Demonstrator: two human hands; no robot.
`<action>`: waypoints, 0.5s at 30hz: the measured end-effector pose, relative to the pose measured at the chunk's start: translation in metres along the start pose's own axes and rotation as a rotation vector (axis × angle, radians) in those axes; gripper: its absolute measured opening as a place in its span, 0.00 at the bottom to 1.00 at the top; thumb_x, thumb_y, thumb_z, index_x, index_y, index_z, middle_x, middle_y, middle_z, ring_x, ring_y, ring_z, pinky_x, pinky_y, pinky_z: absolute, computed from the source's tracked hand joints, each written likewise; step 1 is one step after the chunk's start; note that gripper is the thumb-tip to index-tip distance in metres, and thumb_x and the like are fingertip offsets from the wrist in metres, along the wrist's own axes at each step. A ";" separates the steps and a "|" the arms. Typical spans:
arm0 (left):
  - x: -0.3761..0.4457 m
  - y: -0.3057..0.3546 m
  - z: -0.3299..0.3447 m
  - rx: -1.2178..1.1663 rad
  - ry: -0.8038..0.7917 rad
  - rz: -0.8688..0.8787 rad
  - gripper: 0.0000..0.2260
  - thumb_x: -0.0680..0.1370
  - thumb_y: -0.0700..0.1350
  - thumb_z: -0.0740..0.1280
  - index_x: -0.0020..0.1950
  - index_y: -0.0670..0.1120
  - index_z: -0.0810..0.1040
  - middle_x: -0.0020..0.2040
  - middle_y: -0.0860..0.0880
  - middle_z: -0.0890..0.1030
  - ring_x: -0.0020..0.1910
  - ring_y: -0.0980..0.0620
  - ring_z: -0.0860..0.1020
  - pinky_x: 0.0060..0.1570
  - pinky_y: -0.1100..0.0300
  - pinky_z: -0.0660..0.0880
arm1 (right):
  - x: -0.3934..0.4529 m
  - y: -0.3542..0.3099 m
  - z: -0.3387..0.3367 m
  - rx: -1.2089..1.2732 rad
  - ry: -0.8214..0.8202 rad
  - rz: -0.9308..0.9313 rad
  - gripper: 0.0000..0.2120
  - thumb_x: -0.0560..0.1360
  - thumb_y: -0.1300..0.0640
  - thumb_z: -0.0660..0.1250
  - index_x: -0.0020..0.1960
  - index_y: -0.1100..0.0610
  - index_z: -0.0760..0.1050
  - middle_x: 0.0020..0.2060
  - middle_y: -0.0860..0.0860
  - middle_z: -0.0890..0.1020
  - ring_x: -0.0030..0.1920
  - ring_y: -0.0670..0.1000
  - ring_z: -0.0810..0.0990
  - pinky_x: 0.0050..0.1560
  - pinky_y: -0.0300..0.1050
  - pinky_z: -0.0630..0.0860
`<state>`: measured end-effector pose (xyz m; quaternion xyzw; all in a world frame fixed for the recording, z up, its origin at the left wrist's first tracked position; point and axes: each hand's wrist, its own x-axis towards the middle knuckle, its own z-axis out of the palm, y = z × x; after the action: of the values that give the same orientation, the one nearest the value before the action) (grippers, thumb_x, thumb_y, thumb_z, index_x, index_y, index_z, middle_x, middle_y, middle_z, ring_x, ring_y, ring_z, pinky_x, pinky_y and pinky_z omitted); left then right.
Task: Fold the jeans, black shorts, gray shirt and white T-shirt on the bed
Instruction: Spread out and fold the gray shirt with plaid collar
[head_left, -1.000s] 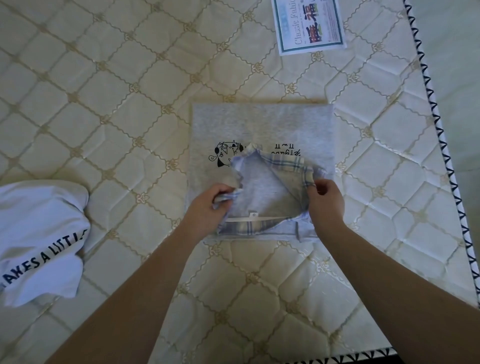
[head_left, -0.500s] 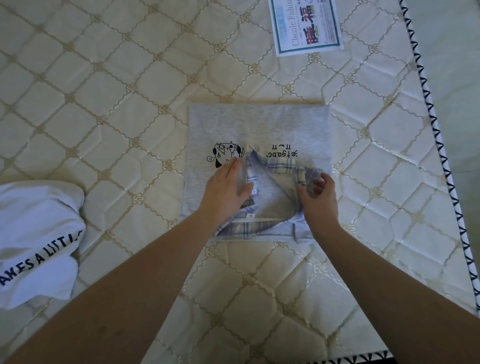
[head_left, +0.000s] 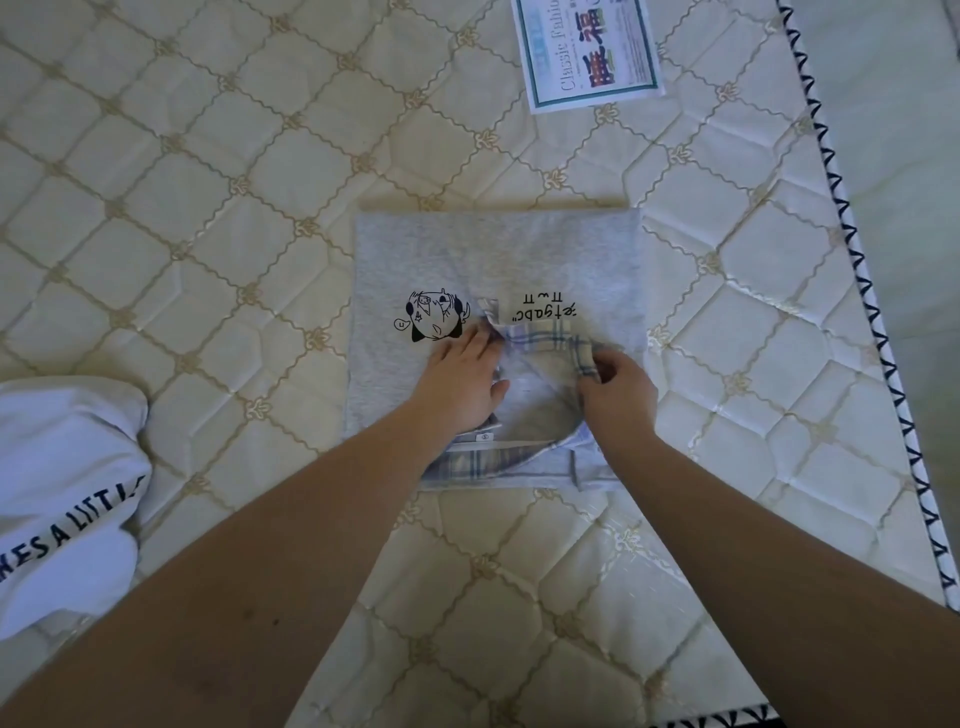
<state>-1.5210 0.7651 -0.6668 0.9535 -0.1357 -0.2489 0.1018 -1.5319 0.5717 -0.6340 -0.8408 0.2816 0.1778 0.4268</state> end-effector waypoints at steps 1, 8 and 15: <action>0.000 0.000 -0.004 -0.058 0.046 0.001 0.24 0.82 0.52 0.58 0.76 0.45 0.63 0.78 0.46 0.60 0.76 0.47 0.59 0.73 0.49 0.59 | -0.005 0.000 -0.002 0.007 0.023 -0.026 0.16 0.75 0.61 0.63 0.60 0.50 0.79 0.49 0.46 0.83 0.49 0.49 0.81 0.41 0.38 0.72; 0.001 0.021 -0.029 -1.140 0.091 -0.516 0.19 0.82 0.56 0.59 0.55 0.43 0.80 0.50 0.47 0.83 0.48 0.49 0.81 0.51 0.54 0.76 | -0.045 0.022 0.000 -0.030 0.033 -0.504 0.11 0.74 0.65 0.68 0.53 0.55 0.83 0.53 0.48 0.77 0.56 0.51 0.75 0.58 0.43 0.71; -0.001 0.016 -0.017 -1.079 0.124 -0.692 0.08 0.74 0.44 0.73 0.50 0.48 0.77 0.44 0.49 0.81 0.45 0.47 0.82 0.48 0.55 0.79 | -0.049 0.036 0.011 -0.171 -0.113 -0.681 0.10 0.75 0.64 0.70 0.54 0.55 0.84 0.56 0.52 0.82 0.58 0.56 0.78 0.60 0.54 0.73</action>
<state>-1.5172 0.7522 -0.6474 0.7694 0.3303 -0.2453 0.4886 -1.5929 0.5788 -0.6361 -0.9080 -0.0549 0.0945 0.4045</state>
